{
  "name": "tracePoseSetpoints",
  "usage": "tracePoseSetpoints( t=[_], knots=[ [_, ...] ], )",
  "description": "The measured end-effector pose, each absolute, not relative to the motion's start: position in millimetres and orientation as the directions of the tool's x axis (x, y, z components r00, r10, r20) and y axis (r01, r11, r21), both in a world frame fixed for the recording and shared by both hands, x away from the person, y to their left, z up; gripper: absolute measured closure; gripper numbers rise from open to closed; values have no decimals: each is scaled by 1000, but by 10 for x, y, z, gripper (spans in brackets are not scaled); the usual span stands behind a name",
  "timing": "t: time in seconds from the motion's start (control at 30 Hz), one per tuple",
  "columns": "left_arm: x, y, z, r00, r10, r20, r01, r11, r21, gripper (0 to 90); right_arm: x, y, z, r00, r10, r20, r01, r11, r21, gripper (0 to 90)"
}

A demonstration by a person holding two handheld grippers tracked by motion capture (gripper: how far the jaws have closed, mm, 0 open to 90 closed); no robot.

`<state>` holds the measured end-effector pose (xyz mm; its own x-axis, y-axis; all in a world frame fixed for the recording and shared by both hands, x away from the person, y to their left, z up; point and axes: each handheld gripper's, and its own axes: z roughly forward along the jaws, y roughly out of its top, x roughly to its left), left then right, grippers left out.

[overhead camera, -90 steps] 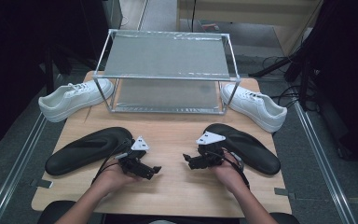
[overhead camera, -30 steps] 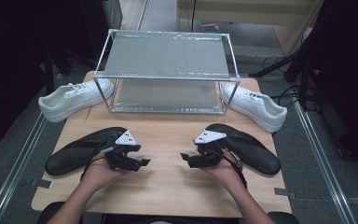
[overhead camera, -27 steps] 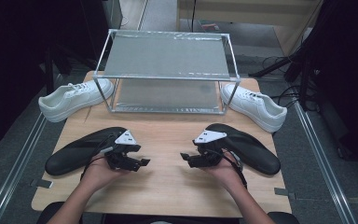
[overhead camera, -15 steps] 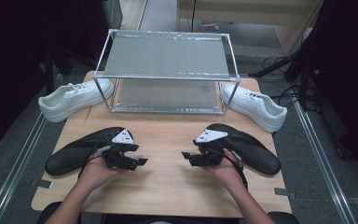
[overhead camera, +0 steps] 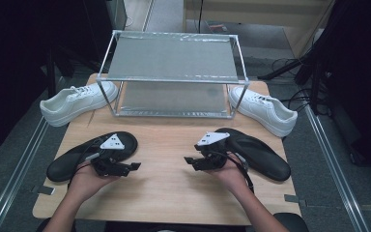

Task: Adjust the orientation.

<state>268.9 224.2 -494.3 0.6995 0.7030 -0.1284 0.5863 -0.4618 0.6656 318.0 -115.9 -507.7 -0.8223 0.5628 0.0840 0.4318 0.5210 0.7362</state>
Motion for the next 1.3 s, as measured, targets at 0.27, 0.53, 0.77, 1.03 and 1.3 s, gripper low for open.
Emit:
tracePoseSetpoints(
  t=[0.27,0.53,0.77,1.03,1.3],
  knots=[
    [2610,2427,-4930,662,737,-133,603,-419,679,390,3220,-1053,-5082,-844,529,93,418,539,731,387],
    [2532,2631,-4905,622,771,-138,622,-379,686,391,3252,-971,-5095,-856,508,99,413,554,723,379],
    [2459,2811,-4866,593,792,-144,629,-345,696,390,3259,-910,-5111,-867,490,93,399,568,720,383],
    [2448,3091,-4850,546,821,-168,652,-290,700,405,3259,-892,-5121,-868,488,92,400,578,711,386],
    [2539,3231,-5014,533,830,-165,680,-304,667,423,3250,-884,-5138,-869,487,88,402,592,698,387]
  ],
)
